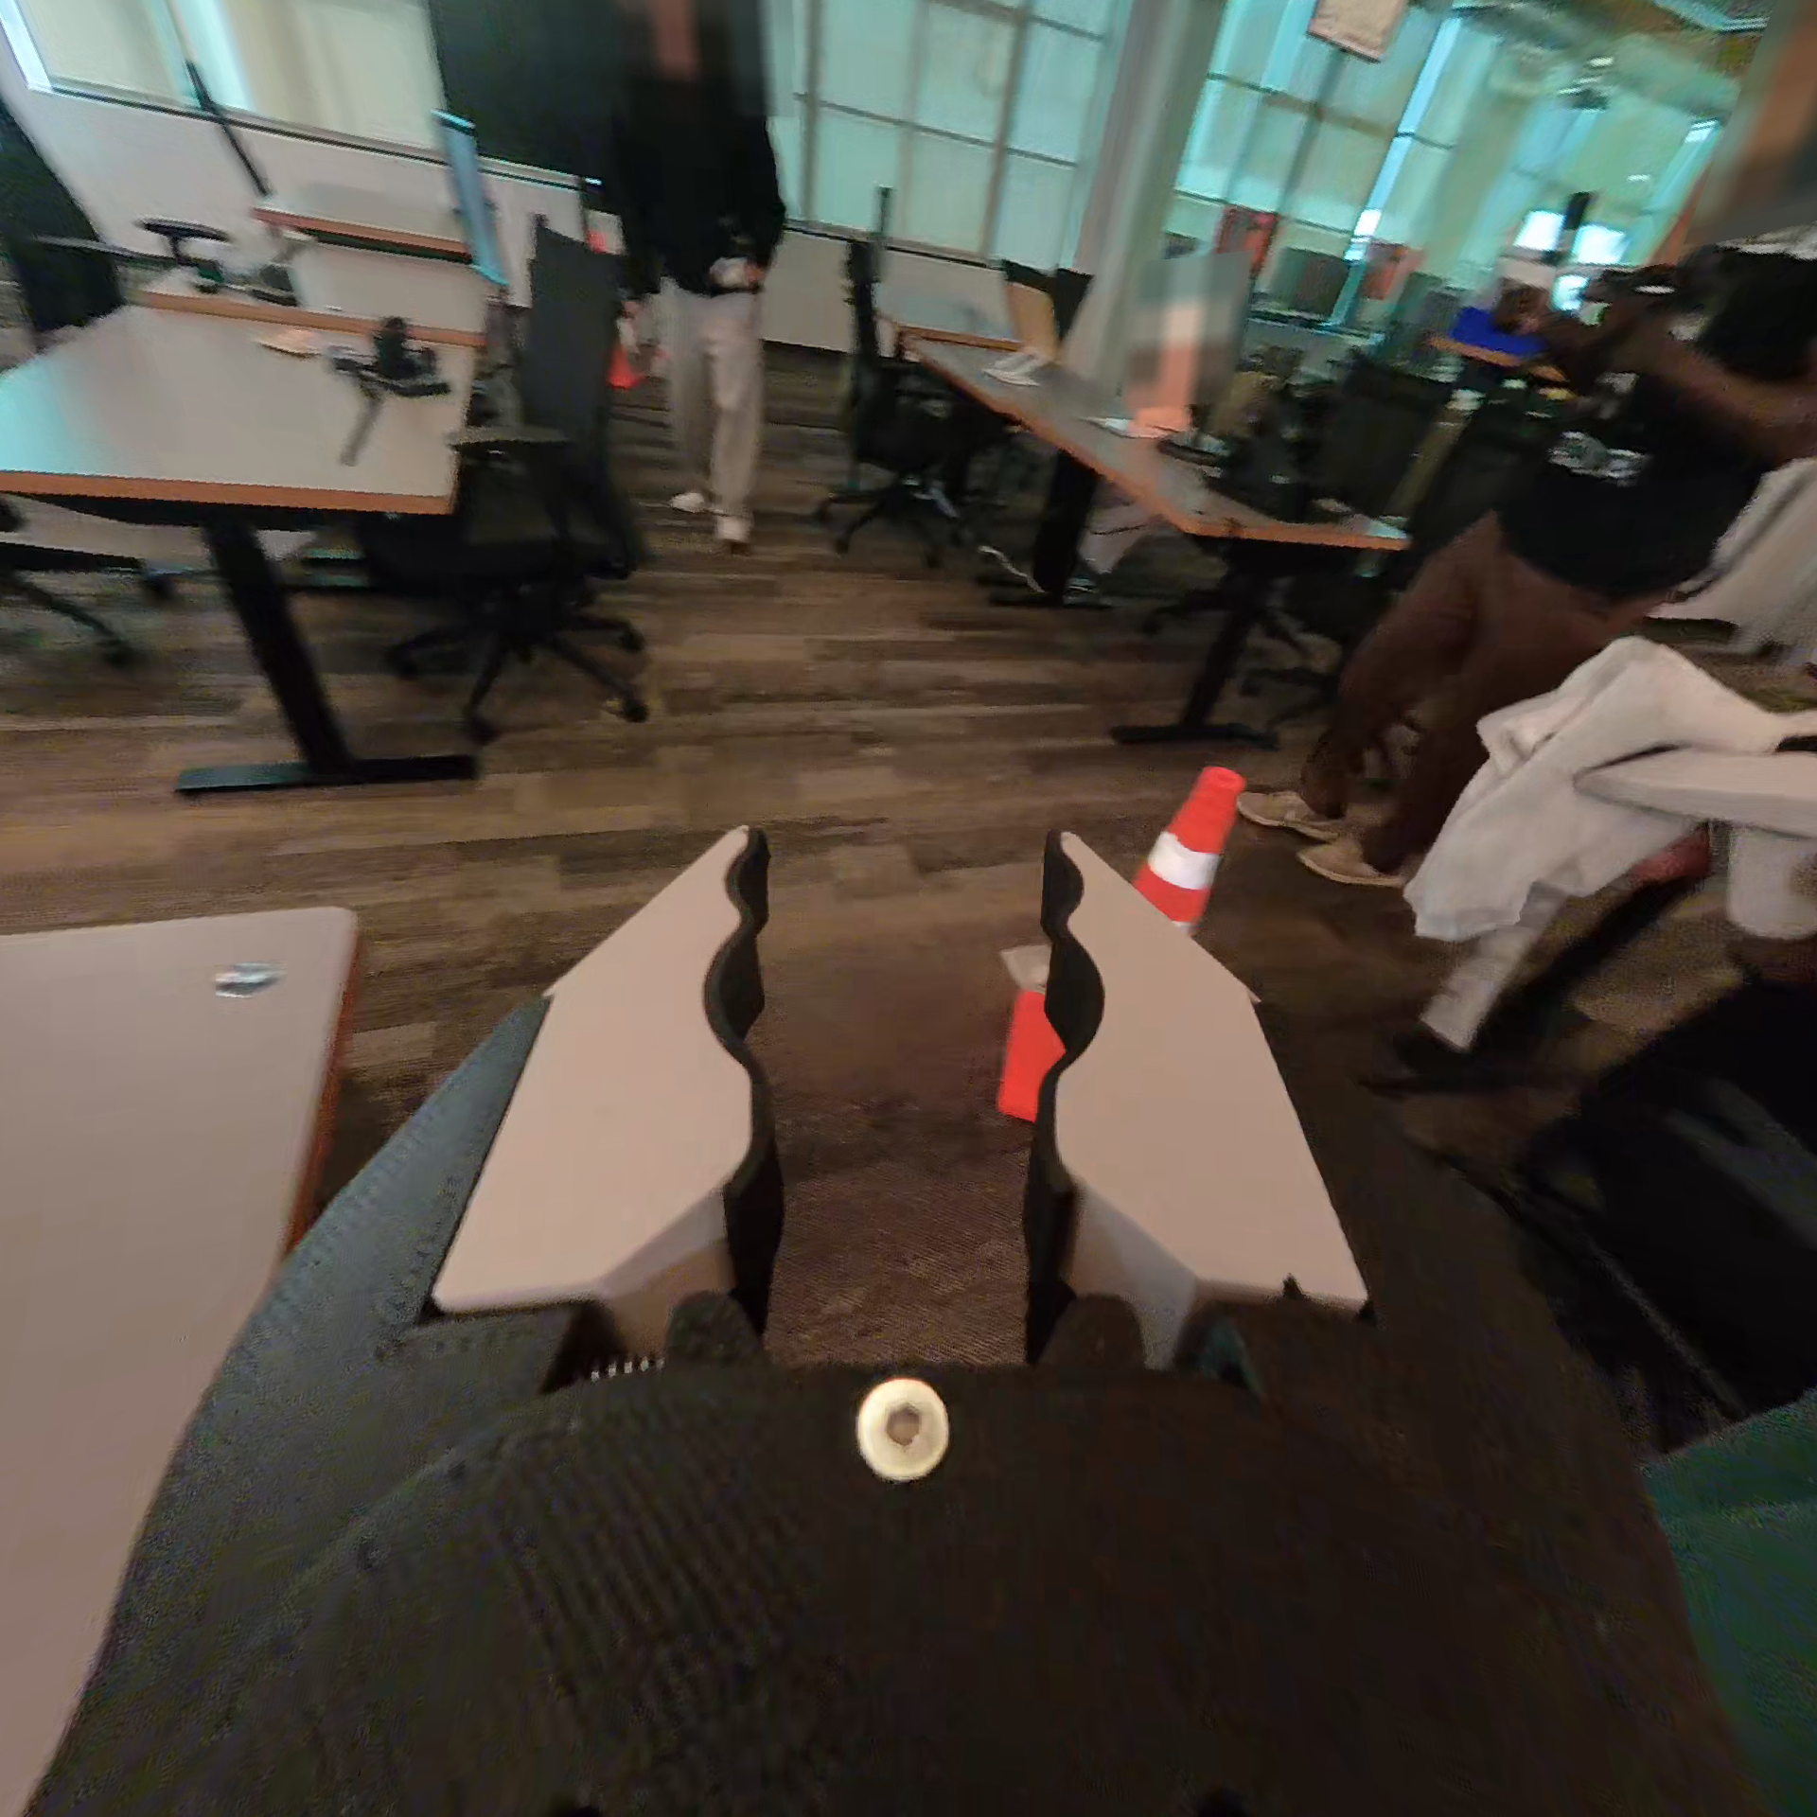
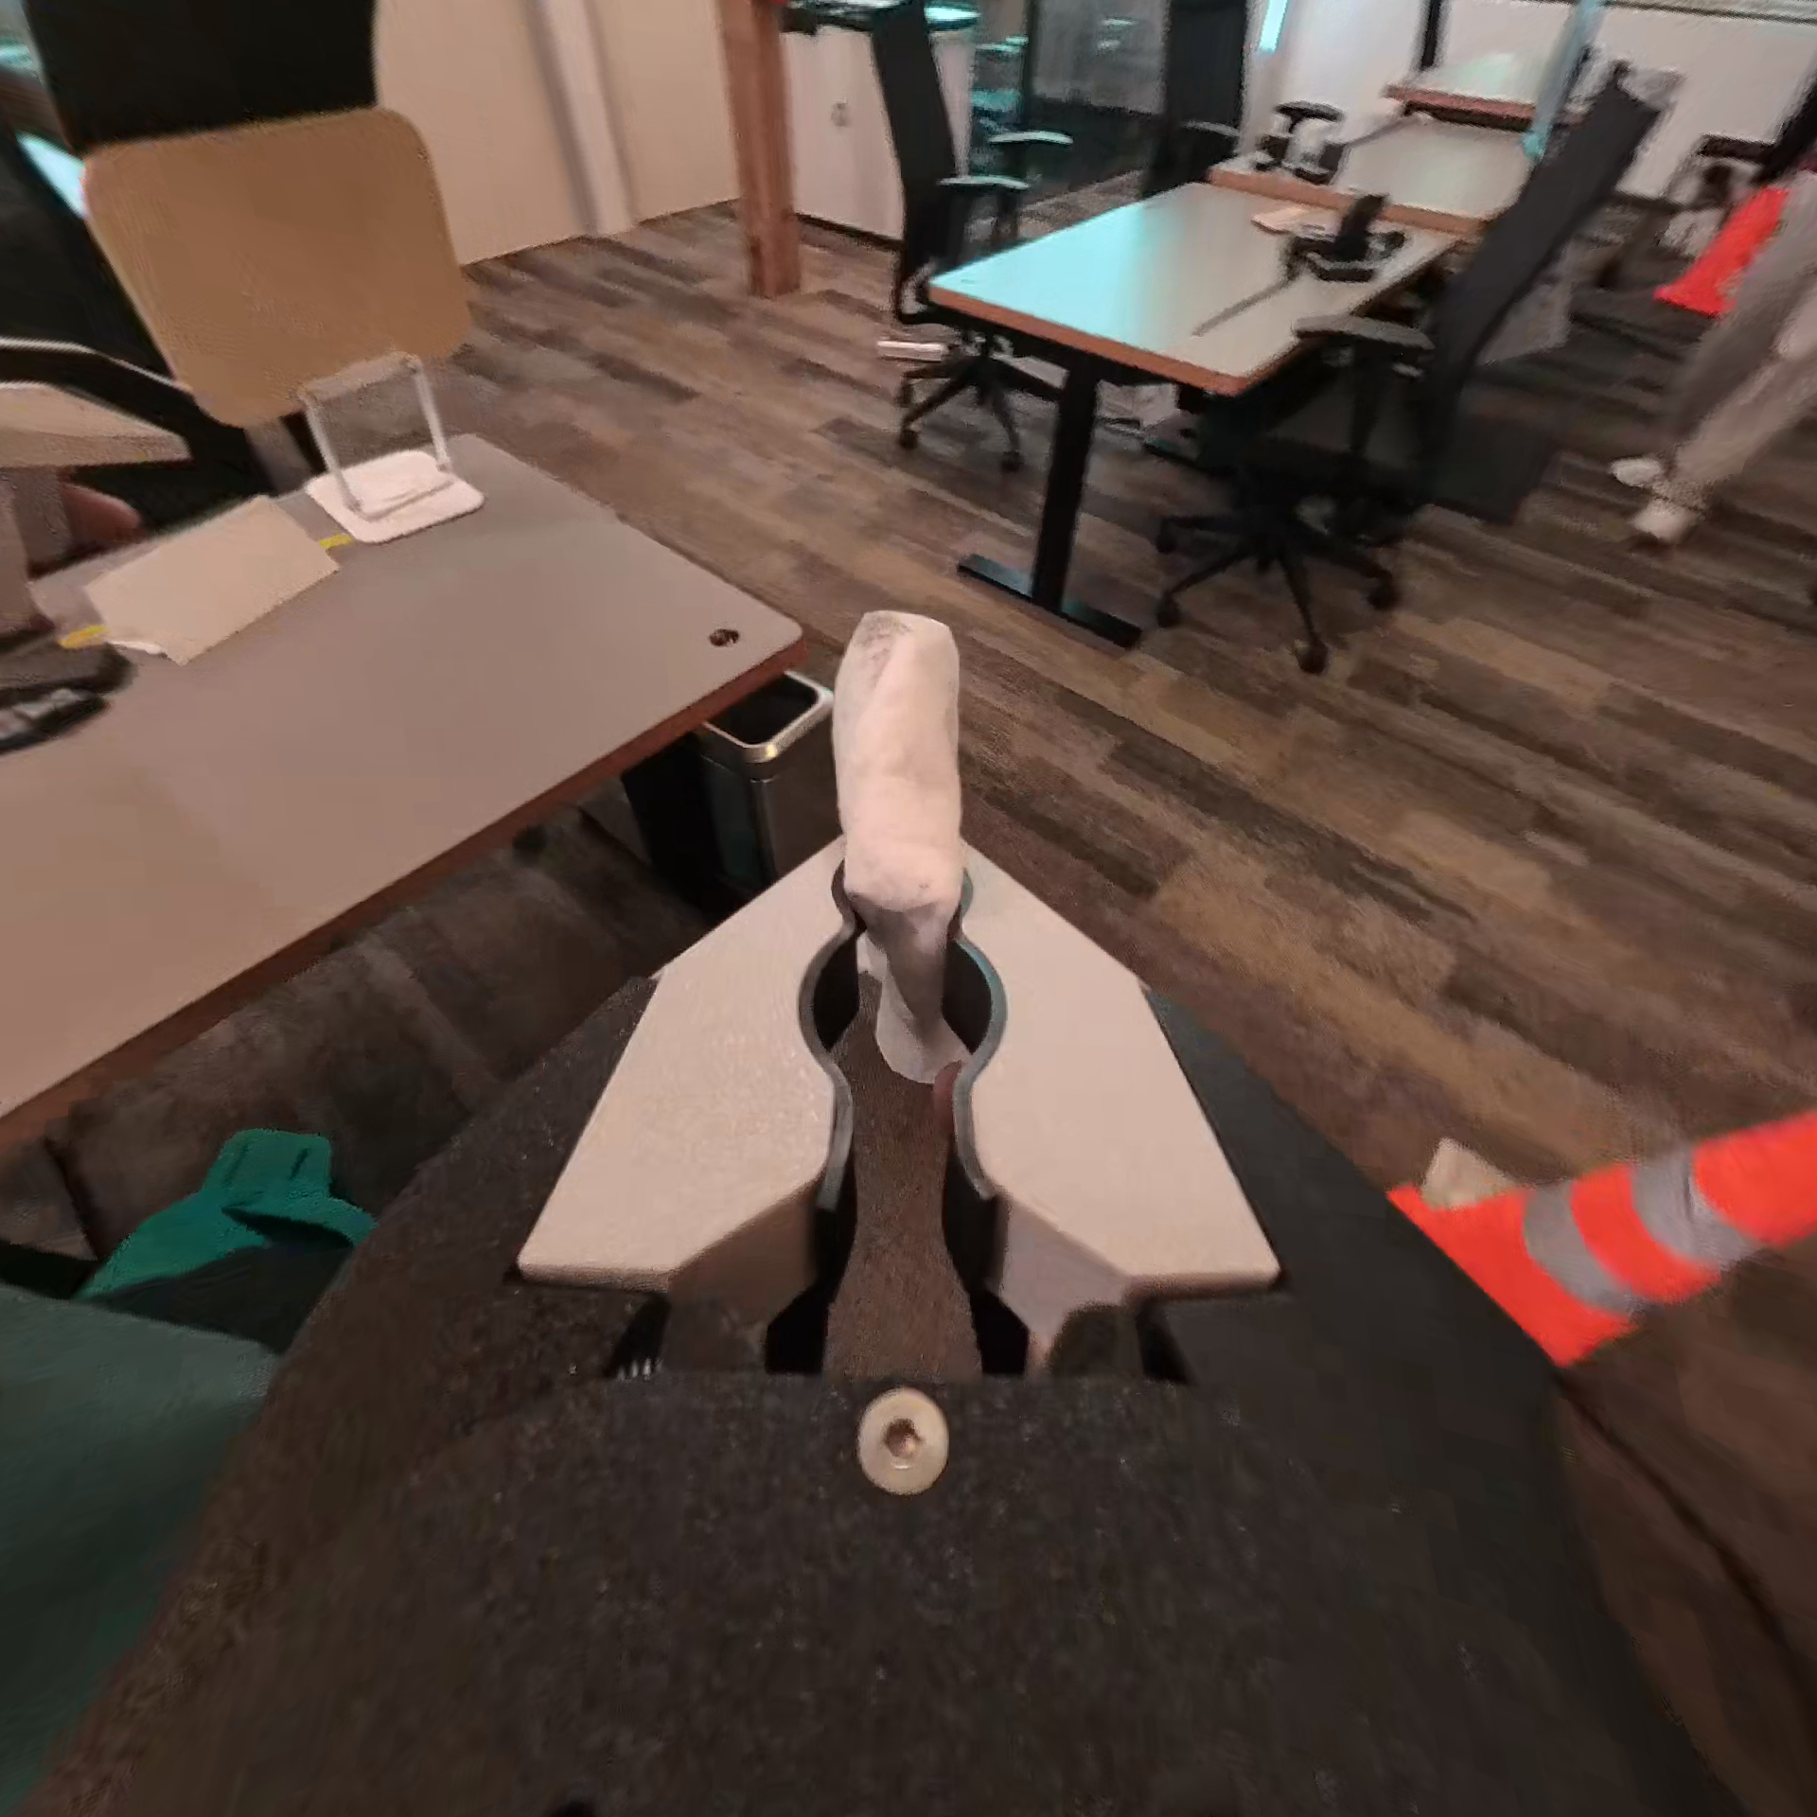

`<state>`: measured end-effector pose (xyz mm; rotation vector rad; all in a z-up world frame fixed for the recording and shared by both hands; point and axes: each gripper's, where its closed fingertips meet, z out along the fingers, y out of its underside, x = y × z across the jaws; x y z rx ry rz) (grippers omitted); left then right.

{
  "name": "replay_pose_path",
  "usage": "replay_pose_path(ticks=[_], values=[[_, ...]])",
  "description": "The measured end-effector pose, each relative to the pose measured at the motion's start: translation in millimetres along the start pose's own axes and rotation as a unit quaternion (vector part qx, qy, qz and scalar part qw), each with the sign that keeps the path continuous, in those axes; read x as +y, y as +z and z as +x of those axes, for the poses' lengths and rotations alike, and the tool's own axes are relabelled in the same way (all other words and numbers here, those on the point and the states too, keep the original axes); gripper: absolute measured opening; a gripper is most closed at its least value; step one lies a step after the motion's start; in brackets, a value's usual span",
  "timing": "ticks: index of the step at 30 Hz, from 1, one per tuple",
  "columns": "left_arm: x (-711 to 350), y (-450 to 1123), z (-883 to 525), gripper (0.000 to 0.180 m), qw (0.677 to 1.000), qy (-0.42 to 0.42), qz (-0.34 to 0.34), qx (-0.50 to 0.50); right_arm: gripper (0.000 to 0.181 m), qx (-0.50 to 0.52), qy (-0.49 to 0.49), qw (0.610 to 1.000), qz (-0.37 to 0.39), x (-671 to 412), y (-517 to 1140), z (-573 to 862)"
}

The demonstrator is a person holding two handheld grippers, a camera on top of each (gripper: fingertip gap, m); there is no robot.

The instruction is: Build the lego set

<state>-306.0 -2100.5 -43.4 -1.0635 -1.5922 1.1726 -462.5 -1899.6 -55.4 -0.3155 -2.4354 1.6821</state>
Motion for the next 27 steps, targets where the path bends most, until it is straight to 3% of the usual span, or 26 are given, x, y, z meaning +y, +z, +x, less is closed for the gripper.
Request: replay_pose_path(ticks=[8, 18, 27], values=[[-21.7, 85.1, -174.1, 0.052, 0.99, -0.013, 0.01, -0.141, 0.009, -0.1, -0.075, 0.992, 0.006, -102.1, 225.1, 41.7], [-89.2, 191.1, -363.3, 0.054, 0.98, 0.026, 0.028, -0.195, 0.009, -0.212, -0.094, 0.973, 0.01, -196.3, 508.9, -10.3], [-106.9, 164.3, -469.6, 0.054, 0.923, -0.014, 0.051, -0.382, 0.009, -0.359, -0.171, 0.915, -0.068, -181.9, 771.3, -106.7]])
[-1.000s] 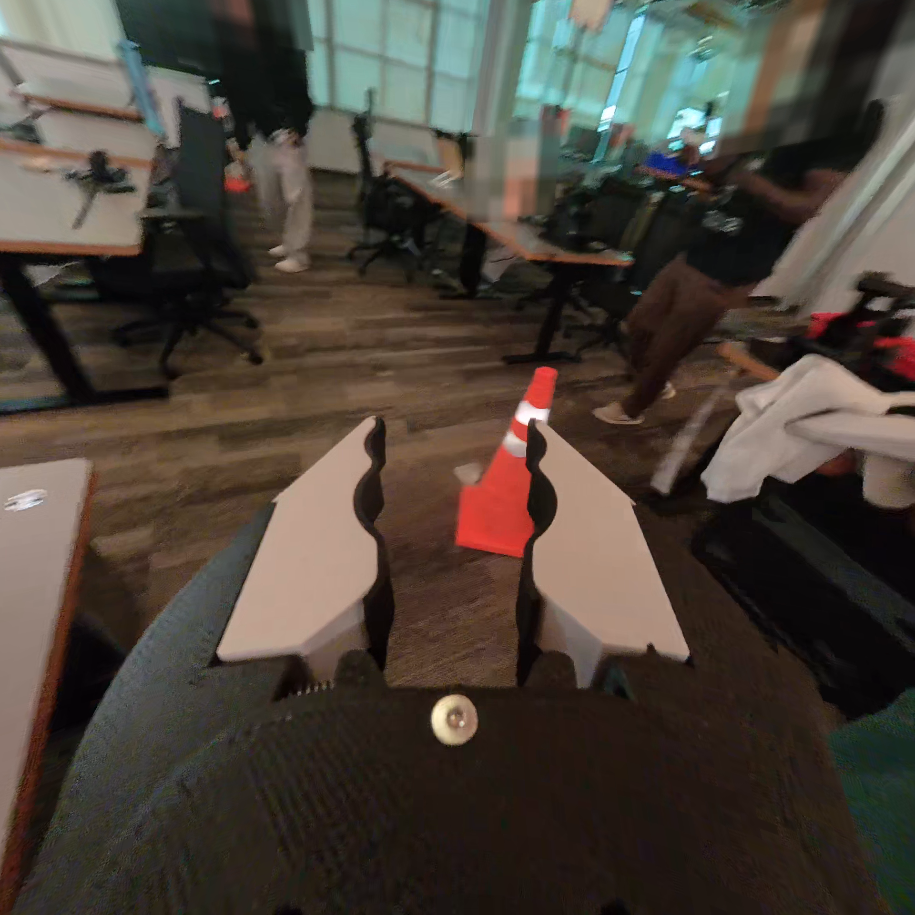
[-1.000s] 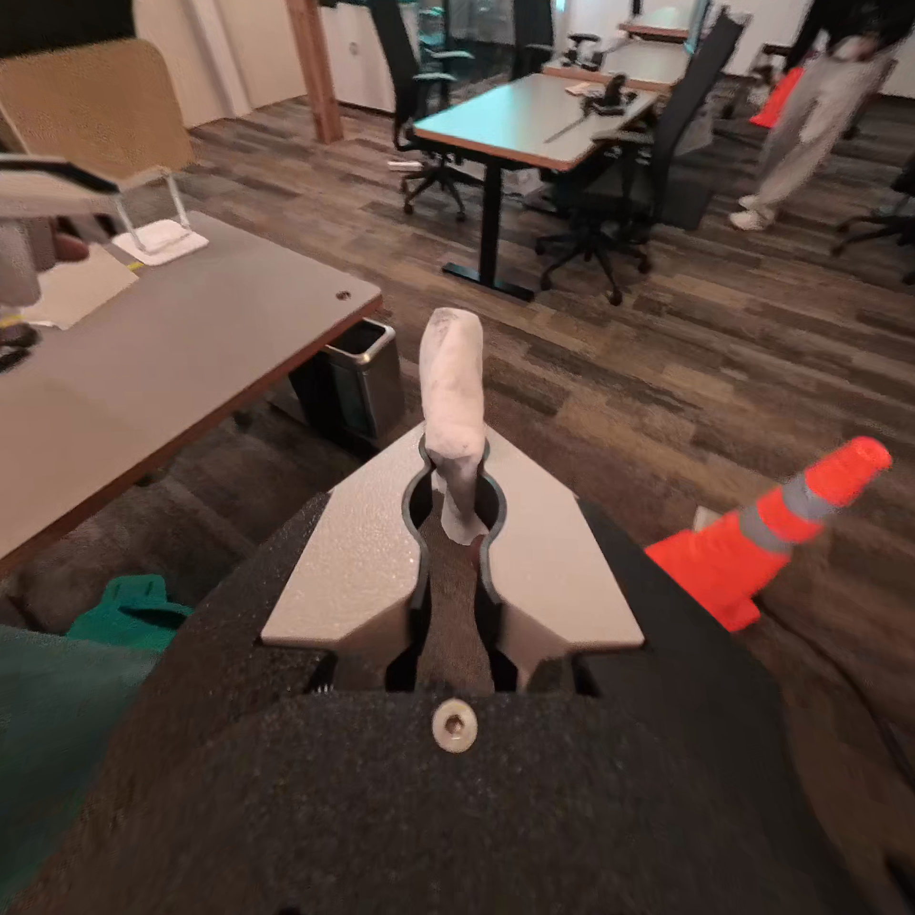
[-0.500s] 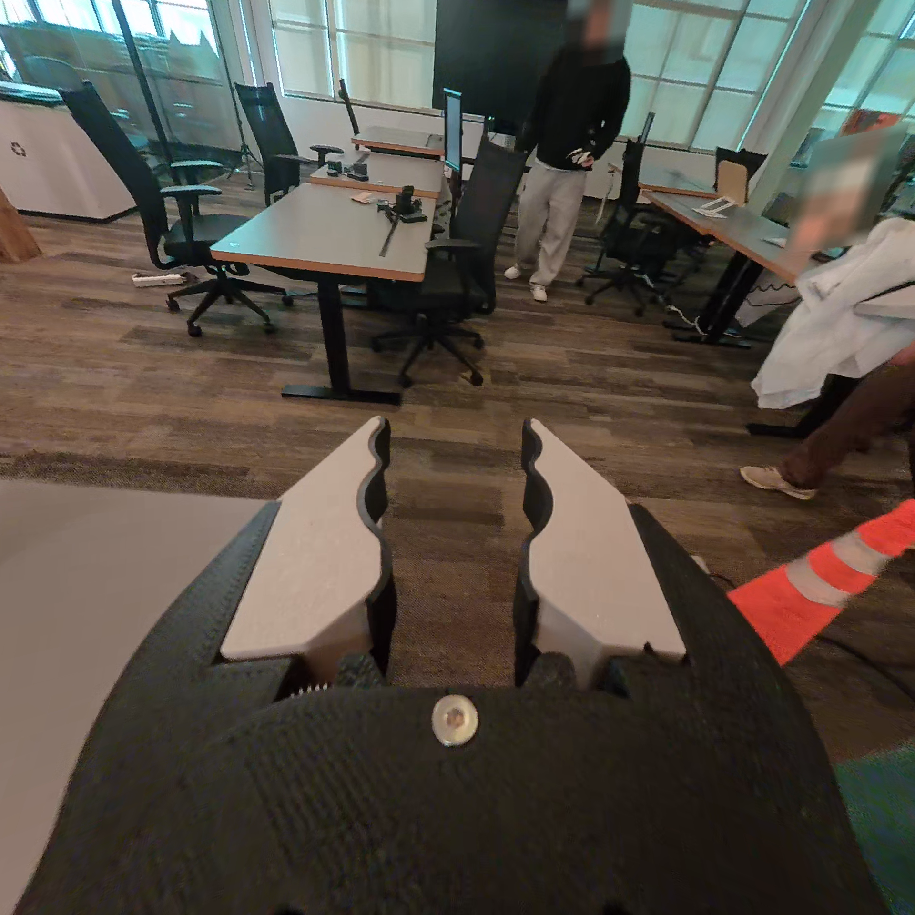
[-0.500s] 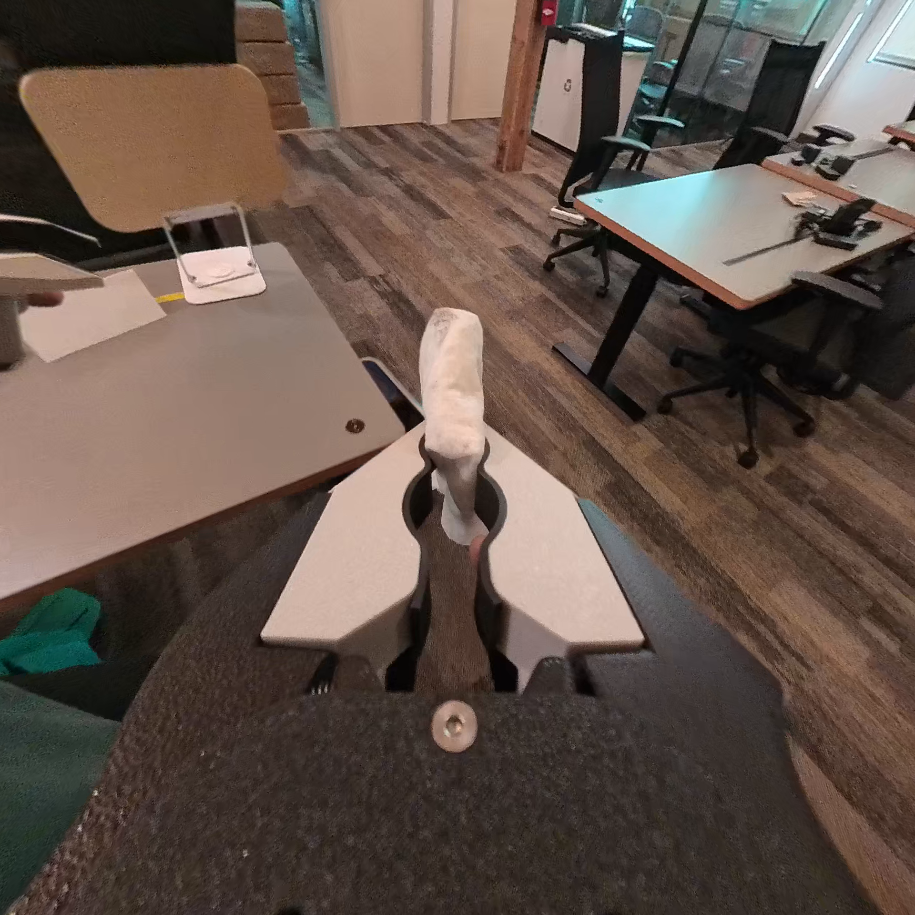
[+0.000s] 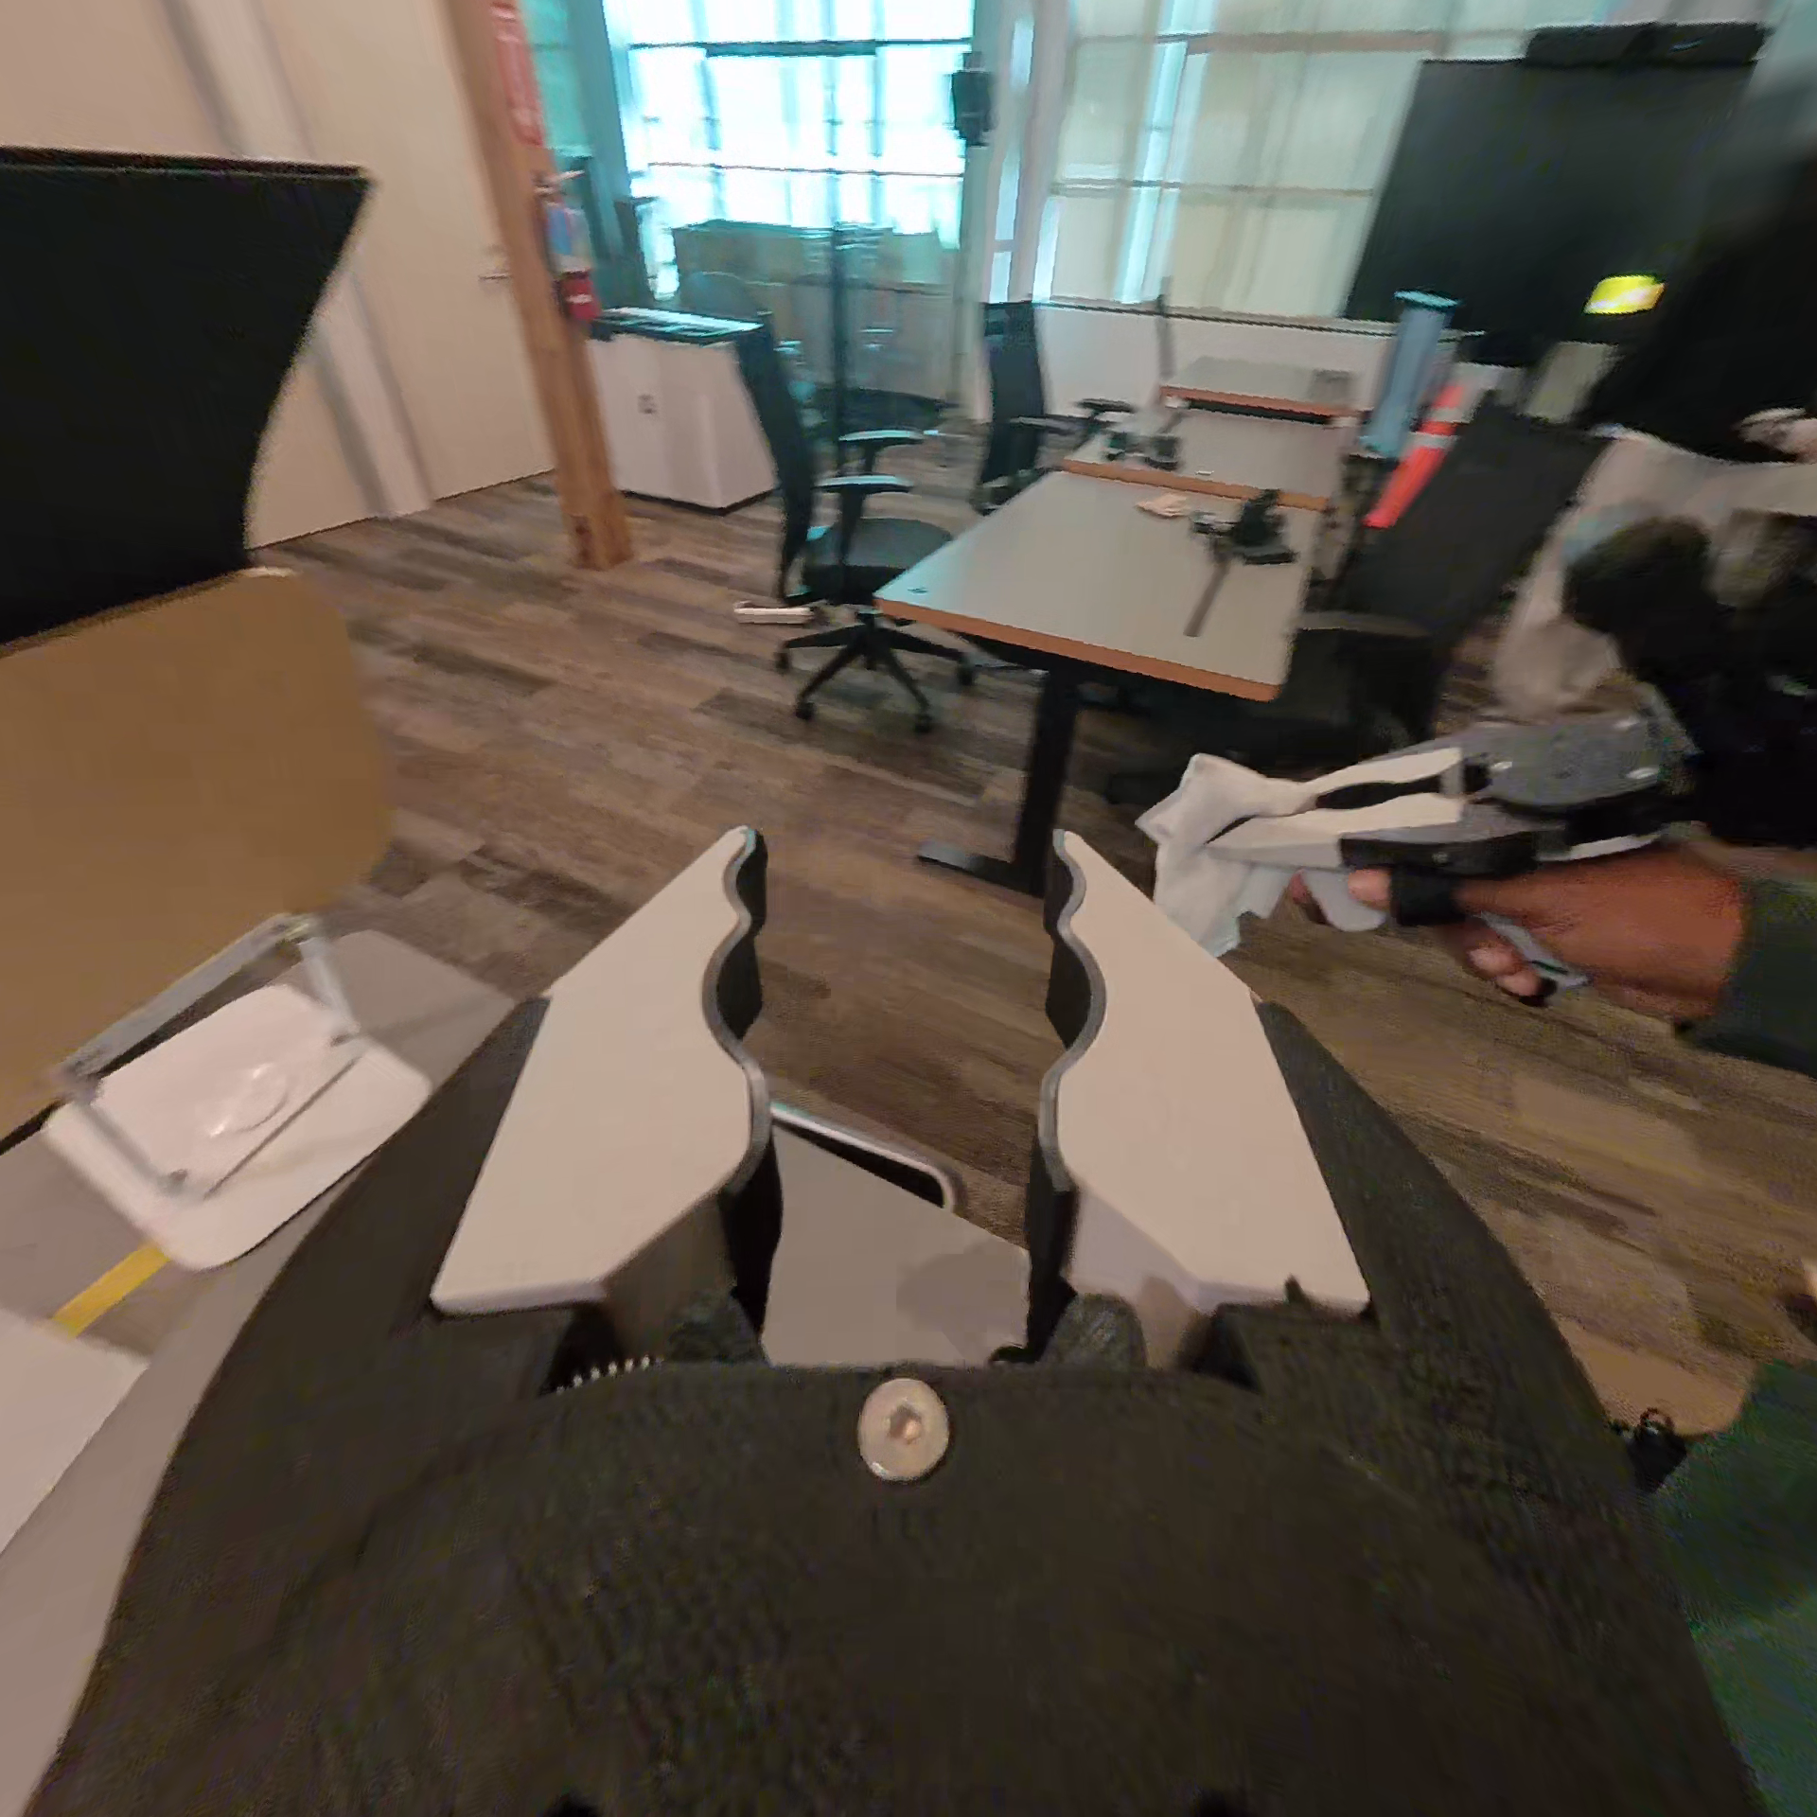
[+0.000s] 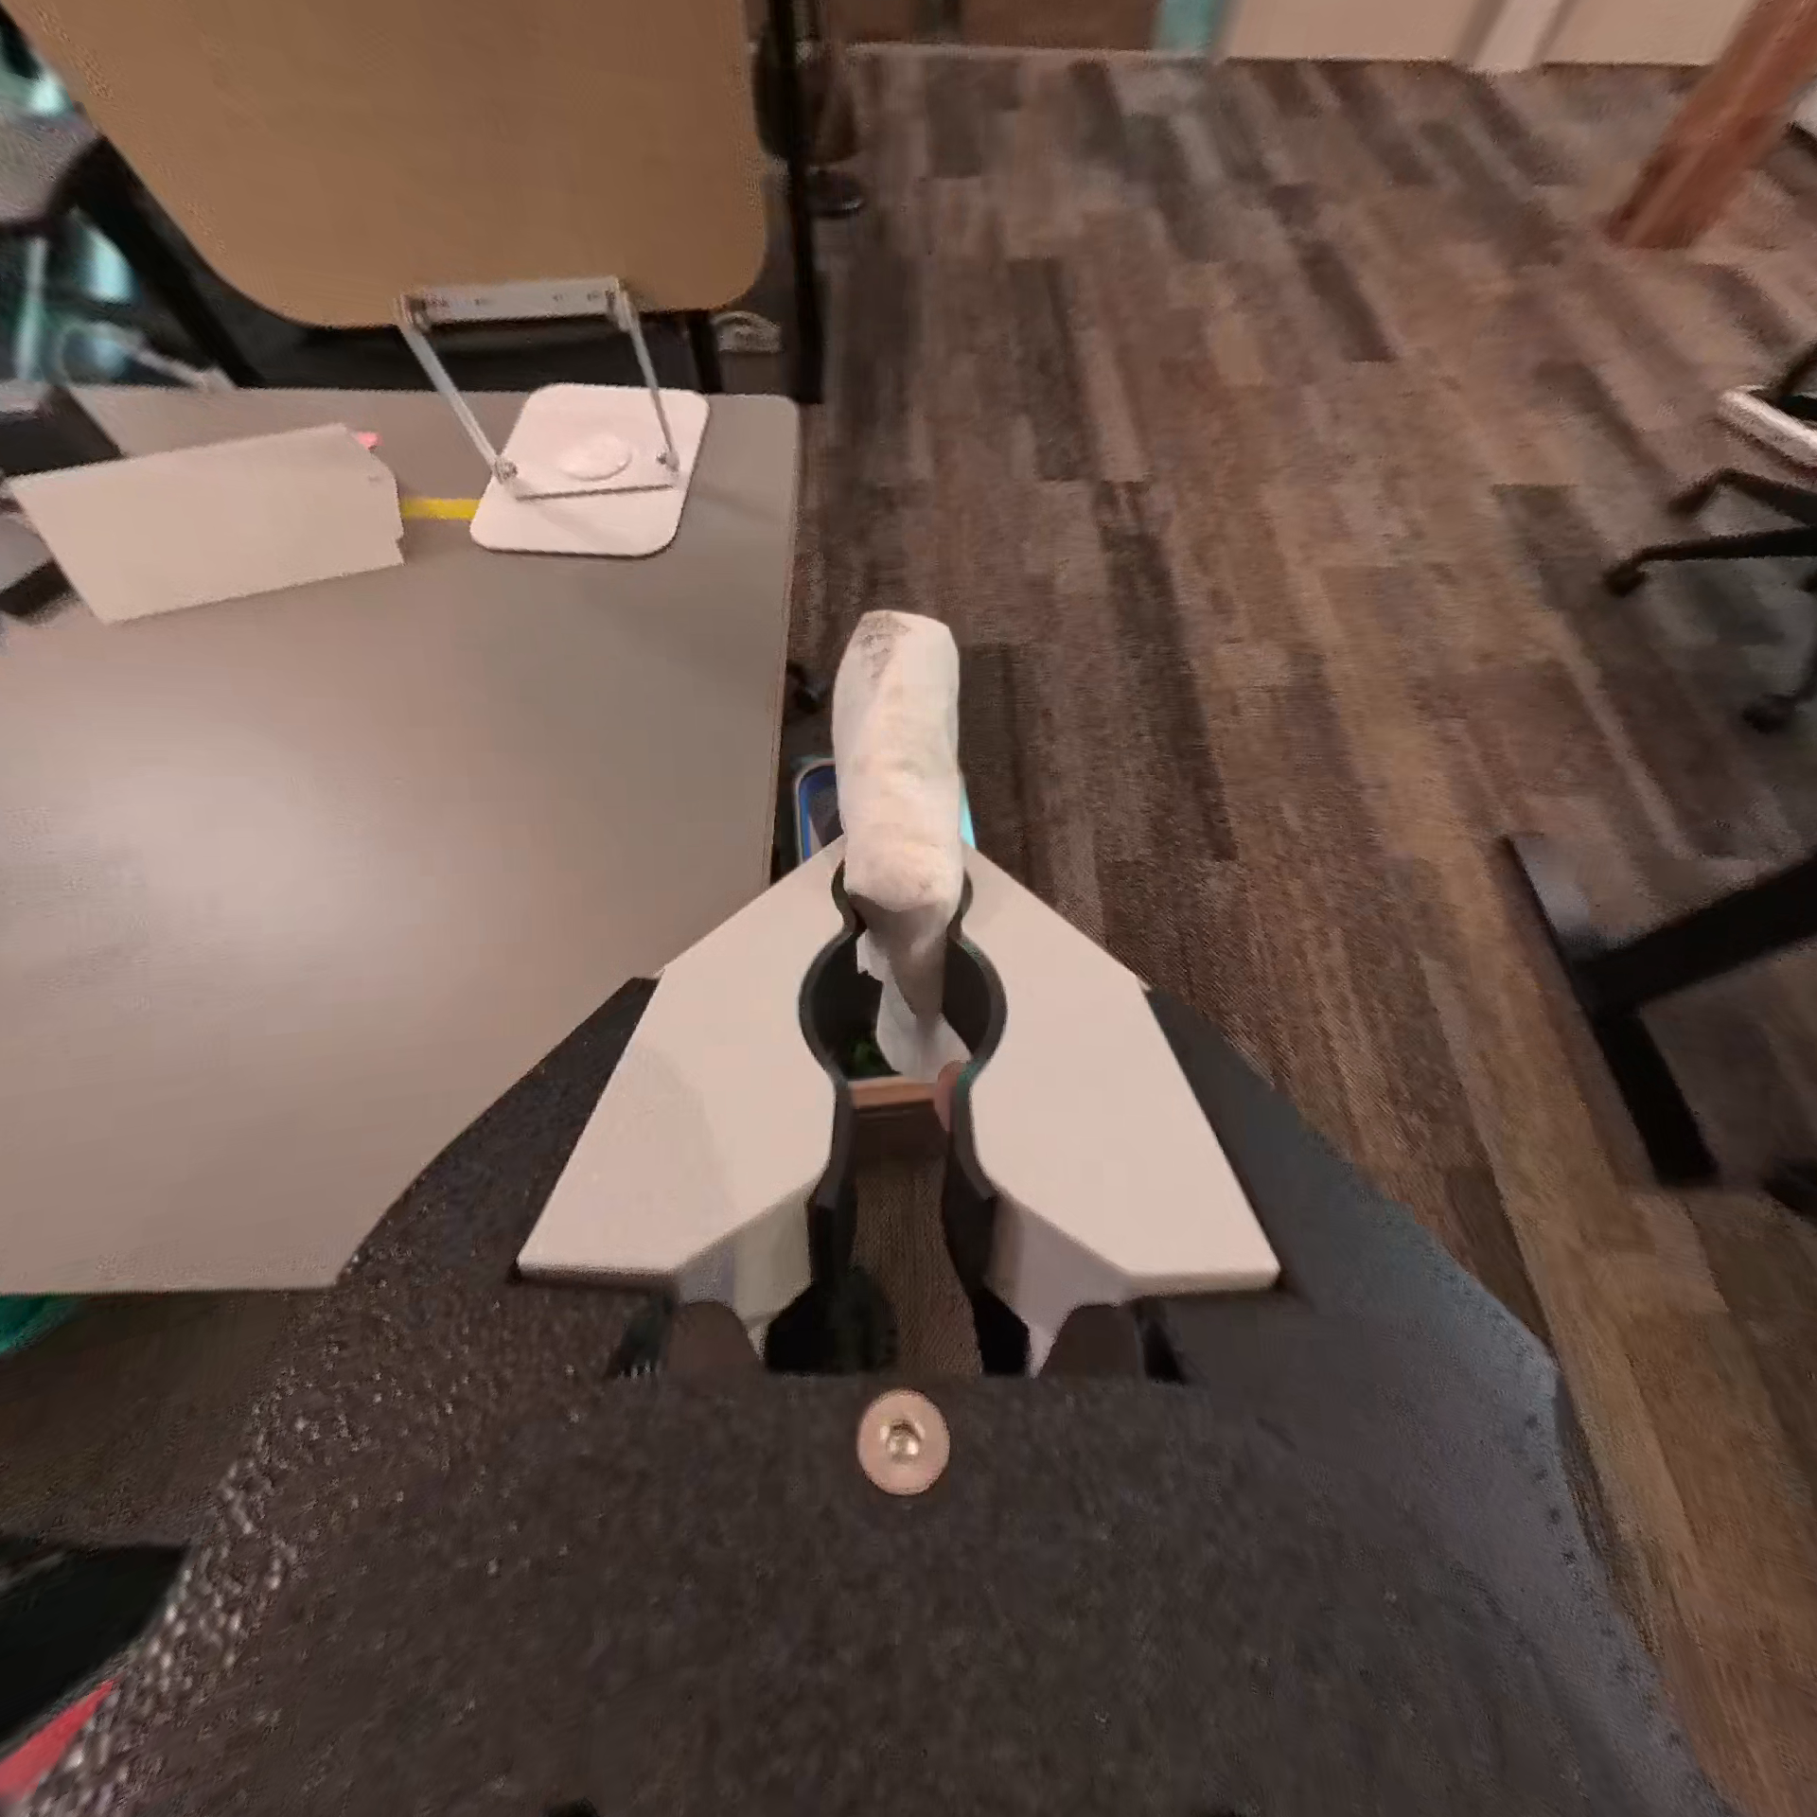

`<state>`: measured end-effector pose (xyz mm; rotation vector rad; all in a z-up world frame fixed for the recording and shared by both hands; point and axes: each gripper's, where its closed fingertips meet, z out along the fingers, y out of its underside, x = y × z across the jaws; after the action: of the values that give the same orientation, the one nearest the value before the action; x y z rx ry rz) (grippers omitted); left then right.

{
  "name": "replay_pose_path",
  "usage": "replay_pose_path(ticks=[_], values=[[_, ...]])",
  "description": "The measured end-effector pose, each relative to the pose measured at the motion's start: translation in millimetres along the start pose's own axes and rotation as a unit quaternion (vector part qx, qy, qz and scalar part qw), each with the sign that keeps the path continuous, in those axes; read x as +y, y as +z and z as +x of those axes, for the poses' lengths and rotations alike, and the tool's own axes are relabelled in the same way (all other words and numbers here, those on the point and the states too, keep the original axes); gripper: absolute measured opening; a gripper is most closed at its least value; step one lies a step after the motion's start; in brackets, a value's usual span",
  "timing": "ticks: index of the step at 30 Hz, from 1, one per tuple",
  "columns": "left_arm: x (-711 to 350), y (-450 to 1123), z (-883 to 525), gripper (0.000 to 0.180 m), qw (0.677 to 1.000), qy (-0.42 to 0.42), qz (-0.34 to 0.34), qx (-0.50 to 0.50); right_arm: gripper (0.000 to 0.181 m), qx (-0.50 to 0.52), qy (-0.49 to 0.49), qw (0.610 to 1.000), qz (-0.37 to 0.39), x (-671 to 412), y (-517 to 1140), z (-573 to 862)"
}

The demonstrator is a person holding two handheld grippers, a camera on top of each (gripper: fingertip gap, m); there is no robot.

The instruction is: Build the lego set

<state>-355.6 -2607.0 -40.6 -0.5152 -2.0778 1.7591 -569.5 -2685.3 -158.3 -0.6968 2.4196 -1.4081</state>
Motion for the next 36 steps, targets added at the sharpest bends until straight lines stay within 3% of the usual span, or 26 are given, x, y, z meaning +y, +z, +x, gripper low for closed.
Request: replay_pose_path(ticks=[8, 19, 33, 35, 36], values=[[25.1, 64.6, -29.0, 0.056, 0.981, -0.035, -0.043, -0.185, 0.009, -0.116, -0.057, 0.991, -0.037, 56.4, 249.3, 54.3], [103.9, 197.0, -14.1, 0.056, 0.978, -0.091, -0.102, -0.157, 0.009, -0.239, -0.133, 0.957, -0.097, 189.7, 467.9, 47.7], [165.4, 212.1, -44.7, 0.056, 0.967, -0.099, -0.158, -0.174, 0.009, -0.249, -0.147, 0.947, -0.14, 280.7, 594.5, -14.7], [167.2, 206.6, -47.8, 0.056, 0.965, -0.099, -0.161, -0.182, 0.018, -0.25, -0.147, 0.945, -0.149, 285.0, 599.9, -18.1], [167.7, 203.7, -48.7, 0.056, 0.964, -0.1, -0.162, -0.186, 0.033, -0.248, -0.149, 0.945, -0.153, 286.3, 601.6, -19.4]])
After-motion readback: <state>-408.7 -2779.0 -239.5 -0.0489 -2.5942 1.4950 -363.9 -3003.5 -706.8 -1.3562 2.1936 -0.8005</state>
